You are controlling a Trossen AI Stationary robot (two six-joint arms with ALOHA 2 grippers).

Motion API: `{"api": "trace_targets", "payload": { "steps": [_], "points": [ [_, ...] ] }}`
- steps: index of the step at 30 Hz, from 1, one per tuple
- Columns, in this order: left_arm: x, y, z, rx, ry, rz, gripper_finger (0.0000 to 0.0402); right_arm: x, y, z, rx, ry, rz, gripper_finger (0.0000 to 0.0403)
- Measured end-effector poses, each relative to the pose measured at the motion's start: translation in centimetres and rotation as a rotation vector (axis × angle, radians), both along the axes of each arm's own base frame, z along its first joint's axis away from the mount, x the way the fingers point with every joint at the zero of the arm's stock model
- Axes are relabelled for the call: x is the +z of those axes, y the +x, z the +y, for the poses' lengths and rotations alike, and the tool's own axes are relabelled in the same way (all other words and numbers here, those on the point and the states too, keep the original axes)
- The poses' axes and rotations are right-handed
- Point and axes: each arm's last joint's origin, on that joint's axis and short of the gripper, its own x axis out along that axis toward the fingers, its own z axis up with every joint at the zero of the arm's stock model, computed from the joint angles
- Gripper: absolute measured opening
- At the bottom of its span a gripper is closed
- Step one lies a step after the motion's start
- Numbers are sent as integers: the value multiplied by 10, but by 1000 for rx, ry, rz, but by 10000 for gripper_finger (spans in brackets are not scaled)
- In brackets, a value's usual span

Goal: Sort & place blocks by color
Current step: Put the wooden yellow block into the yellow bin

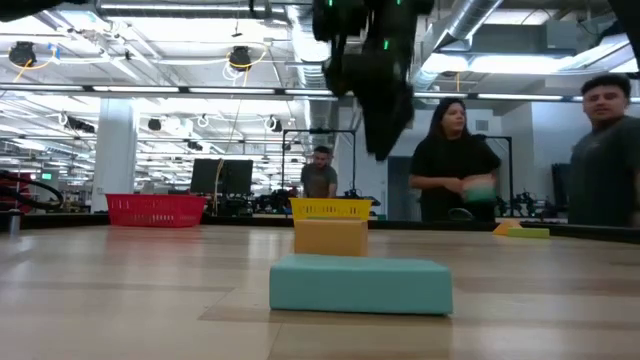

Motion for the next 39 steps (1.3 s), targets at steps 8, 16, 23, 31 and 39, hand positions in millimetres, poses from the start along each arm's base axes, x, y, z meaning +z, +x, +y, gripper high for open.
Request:
{"api": "trace_targets", "payload": {
  "steps": [8, 16, 23, 31, 39],
  "points": [
    [-4, 17, 20, 115, 167, -36, 279, -37, 3, 19, -231, 45, -68, 244],
    [-7, 31, 35, 31, 192, 77, 279, -38, 15, 35, -246, 16, -176, 244],
    [-7, 40, 46, 1, 199, 119, 279, -51, 18, 32, -266, 4, -147, 244],
    [-6, 45, 50, -32, 203, 123, 279, -72, 26, 40, -234, 7, -123, 244],
    [-6, 46, 50, -38, 204, 124, 279, -93, 31, 42, -224, -3, -88, 244]
  ]
}}
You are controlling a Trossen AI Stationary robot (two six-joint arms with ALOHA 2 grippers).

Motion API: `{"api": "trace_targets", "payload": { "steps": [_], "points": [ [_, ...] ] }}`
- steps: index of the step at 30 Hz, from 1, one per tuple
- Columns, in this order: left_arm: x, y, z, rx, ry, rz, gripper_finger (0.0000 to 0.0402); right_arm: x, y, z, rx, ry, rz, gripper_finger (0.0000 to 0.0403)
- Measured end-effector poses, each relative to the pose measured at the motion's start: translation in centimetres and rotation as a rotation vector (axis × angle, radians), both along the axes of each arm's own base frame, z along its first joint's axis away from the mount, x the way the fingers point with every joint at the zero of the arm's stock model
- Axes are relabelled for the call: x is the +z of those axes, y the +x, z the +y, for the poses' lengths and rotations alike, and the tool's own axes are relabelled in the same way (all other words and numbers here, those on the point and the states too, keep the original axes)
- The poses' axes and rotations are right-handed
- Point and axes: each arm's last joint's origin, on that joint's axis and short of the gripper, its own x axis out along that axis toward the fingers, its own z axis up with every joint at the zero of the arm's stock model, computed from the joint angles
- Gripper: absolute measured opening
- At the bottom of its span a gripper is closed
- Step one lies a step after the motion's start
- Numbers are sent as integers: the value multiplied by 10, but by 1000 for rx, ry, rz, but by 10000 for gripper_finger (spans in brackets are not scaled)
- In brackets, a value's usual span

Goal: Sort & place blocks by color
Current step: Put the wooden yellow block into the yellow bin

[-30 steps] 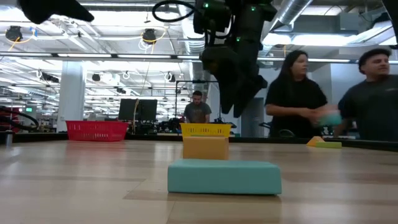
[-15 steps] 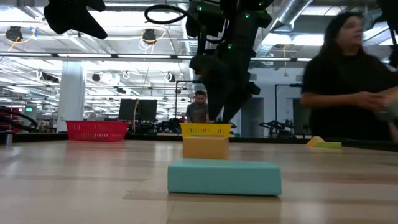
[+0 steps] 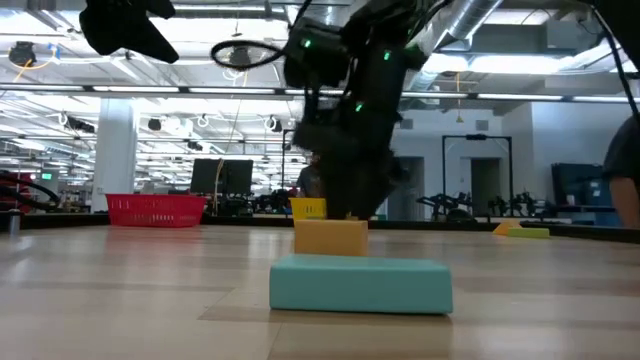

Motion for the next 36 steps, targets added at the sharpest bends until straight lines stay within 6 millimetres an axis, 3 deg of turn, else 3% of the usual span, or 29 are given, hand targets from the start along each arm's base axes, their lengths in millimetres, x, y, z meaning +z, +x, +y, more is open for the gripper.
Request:
{"api": "trace_targets", "payload": {
  "steps": [4, 9, 11, 16, 20, 22, 25, 28, 33, 36],
  "points": [
    [0, 0, 0, 0, -1, -1, 279, -10, 2, 2, 19, -7, 19, 223],
    [0, 0, 0, 1, 1, 3, 279, 1, -1, 4, 75, -6, 25, 116],
    [-1, -1, 0, 4, 0, 7, 279, 21, -5, 5, 125, -3, 12, 114],
    [2, -7, 3, 7, -12, 19, 279, 100, -22, -10, 168, -34, -155, 114],
    [9, -12, 6, 24, -12, -19, 279, 146, -40, -55, 84, -87, -316, 114],
    [12, -14, 8, 41, 0, -42, 279, 159, -48, -86, 20, -131, -378, 114],
    [15, -15, 11, 48, 15, -60, 279, 158, -53, -135, -81, -167, -423, 114],
    [15, -15, 11, 52, 22, -66, 279, 140, -50, -176, -112, -101, -466, 114],
    [15, -14, 12, 51, 24, -63, 279, 98, -30, -209, -156, 14, -450, 114],
    [15, -14, 13, 54, 21, -62, 279, 84, -16, -221, -181, 35, -419, 114]
  ]
}}
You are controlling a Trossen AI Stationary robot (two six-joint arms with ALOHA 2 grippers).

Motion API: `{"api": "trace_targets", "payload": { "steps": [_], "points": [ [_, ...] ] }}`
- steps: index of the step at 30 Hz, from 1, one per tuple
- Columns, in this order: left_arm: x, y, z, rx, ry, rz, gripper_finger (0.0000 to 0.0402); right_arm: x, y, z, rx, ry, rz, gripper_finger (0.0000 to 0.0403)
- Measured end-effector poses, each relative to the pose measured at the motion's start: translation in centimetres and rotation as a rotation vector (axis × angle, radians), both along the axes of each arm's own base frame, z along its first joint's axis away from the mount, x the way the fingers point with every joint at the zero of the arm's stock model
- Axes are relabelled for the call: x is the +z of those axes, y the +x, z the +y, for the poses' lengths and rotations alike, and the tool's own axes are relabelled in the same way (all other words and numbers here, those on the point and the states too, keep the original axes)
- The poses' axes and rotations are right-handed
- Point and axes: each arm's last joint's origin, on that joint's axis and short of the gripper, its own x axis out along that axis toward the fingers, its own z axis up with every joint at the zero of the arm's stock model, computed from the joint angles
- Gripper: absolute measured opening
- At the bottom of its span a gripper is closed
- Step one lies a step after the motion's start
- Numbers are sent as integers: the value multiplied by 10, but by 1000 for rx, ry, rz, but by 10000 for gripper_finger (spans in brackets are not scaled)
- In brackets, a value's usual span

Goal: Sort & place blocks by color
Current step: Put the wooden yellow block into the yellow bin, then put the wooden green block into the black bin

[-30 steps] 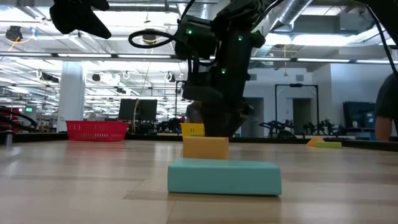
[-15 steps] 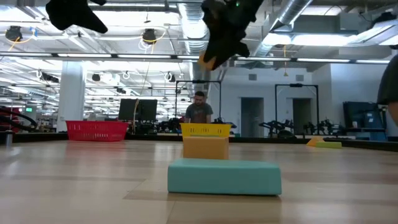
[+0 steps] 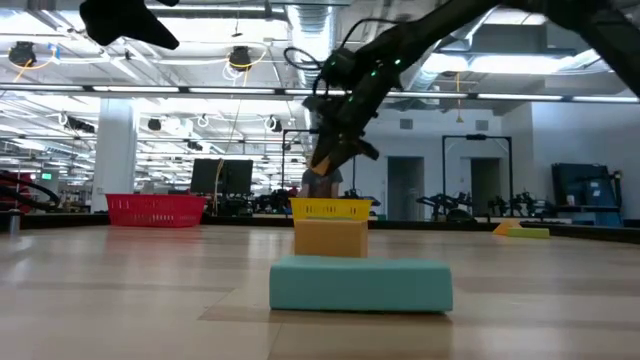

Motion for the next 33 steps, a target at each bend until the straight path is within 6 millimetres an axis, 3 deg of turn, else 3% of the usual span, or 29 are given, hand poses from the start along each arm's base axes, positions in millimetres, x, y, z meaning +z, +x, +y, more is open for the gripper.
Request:
{"api": "trace_targets", "payload": {
  "steps": [8, 17, 25, 29, 33],
  "points": [
    [0, 1, 2, 5, -7, 4, 279, -21, 35, -22, -7, 59, 118, 114],
    [0, 1, 2, -4, -17, 12, 279, -31, 49, -29, -9, 96, 180, 121],
    [-1, 1, 2, -20, -10, 20, 279, -26, 40, -35, -24, 115, 201, 321],
    [-1, 1, 2, -25, -3, 25, 279, -12, 22, -34, 4, 131, 287, 366],
    [-1, 1, 2, -28, -5, 29, 279, 23, -5, -23, 63, 30, 438, 371]
  ]
}}
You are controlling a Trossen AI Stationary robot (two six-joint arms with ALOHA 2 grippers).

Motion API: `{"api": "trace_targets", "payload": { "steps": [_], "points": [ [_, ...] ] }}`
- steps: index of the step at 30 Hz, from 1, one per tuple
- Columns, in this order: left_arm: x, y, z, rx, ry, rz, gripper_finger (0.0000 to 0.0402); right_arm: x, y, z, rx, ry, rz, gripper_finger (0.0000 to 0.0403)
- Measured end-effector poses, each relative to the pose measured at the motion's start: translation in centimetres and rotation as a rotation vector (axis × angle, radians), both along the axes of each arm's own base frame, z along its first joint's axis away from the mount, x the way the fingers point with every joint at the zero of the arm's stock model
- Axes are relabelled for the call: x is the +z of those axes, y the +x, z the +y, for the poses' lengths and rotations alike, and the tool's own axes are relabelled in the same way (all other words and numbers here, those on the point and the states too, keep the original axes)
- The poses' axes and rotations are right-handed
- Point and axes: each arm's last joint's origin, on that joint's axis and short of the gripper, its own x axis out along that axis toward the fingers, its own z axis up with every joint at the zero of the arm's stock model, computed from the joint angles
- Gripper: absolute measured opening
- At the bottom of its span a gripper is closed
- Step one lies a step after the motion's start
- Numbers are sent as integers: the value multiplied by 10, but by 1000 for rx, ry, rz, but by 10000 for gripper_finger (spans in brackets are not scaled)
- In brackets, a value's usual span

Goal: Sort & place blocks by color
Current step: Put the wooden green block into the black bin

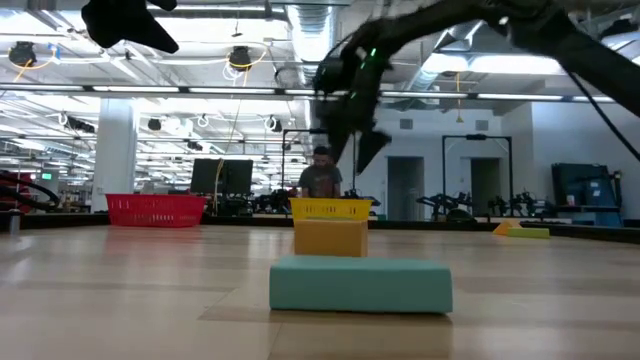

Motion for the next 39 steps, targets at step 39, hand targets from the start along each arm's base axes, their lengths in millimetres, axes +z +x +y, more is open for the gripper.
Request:
{"api": "trace_targets", "payload": {
  "steps": [39],
  "points": [
    [0, 5, 12, 116, -38, -16, 279, -81, -240, -1, -411, -70, 262, 329]
  ]
}}
